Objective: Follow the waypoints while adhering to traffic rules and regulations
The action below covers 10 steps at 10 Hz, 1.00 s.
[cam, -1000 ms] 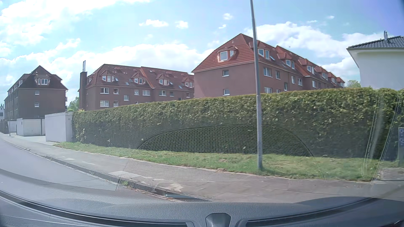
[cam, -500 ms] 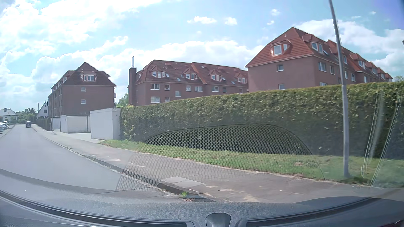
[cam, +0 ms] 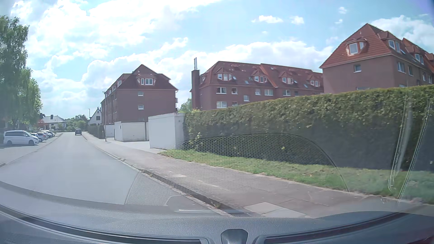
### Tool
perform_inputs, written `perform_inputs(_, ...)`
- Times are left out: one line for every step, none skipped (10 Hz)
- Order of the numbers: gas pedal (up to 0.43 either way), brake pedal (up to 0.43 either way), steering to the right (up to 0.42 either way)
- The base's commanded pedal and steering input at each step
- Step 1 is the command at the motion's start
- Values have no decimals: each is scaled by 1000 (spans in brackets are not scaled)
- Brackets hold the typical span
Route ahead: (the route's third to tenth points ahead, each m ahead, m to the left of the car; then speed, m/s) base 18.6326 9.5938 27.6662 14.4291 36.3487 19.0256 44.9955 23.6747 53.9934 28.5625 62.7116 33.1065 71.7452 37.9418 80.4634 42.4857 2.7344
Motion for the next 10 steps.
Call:
perform_inputs(28, 0, -575)
perform_inputs(28, 0, -545)
perform_inputs(39, 0, -518)
perform_inputs(59, 0, -485)
perform_inputs(59, 0, -446)
perform_inputs(59, 0, -418)
perform_inputs(59, 0, -377)
perform_inputs(59, 0, -339)
perform_inputs(59, 0, -300)
perform_inputs(59, 0, -270)
